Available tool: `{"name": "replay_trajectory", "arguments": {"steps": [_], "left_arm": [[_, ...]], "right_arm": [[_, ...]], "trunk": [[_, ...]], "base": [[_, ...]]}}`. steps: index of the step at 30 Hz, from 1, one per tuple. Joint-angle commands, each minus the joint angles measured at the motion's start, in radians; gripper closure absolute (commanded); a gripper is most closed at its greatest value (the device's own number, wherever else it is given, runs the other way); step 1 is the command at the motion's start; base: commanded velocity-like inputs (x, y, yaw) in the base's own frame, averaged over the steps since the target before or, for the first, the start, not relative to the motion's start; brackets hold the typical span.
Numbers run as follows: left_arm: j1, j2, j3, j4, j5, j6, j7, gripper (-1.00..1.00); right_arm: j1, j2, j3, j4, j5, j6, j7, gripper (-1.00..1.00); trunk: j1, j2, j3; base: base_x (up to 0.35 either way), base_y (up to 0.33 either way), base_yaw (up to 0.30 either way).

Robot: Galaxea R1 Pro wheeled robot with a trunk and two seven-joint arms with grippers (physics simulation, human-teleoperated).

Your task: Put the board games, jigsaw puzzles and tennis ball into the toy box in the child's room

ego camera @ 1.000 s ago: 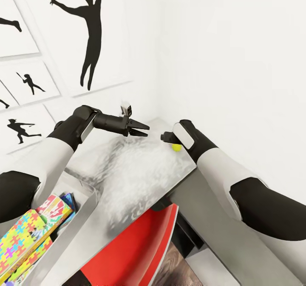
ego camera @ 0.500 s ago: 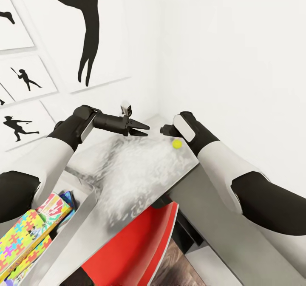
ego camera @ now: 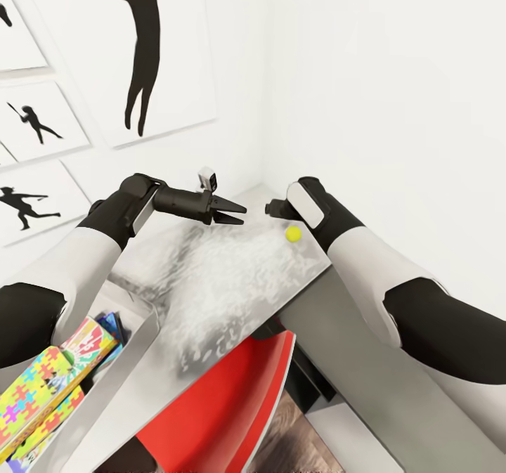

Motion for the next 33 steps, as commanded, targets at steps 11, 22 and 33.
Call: {"name": "replay_trajectory", "arguments": {"steps": [11,22,33], "left_arm": [[-0.001,0.001,-0.004,0.000,0.005,0.011,-0.003,-1.00],[-0.001,0.003,0.001,-0.005,0.005,0.011,-0.003,-1.00],[-0.001,0.016,0.003,-0.035,0.007,0.011,-0.003,-1.00]], "right_arm": [[-0.026,0.000,0.003,0.000,-0.010,0.002,-0.009,-1.00],[-0.048,0.000,0.003,0.001,-0.011,0.003,-0.010,-1.00],[-0.057,0.000,0.001,0.001,-0.011,0.016,-0.011,-1.00]], "trunk": [[0.001,-0.002,-0.020],[0.001,-0.002,-0.038],[0.001,-0.002,-0.056]], "base": [[0.000,0.000,0.000],[0.000,0.000,0.000],[0.000,0.000,0.000]]}}
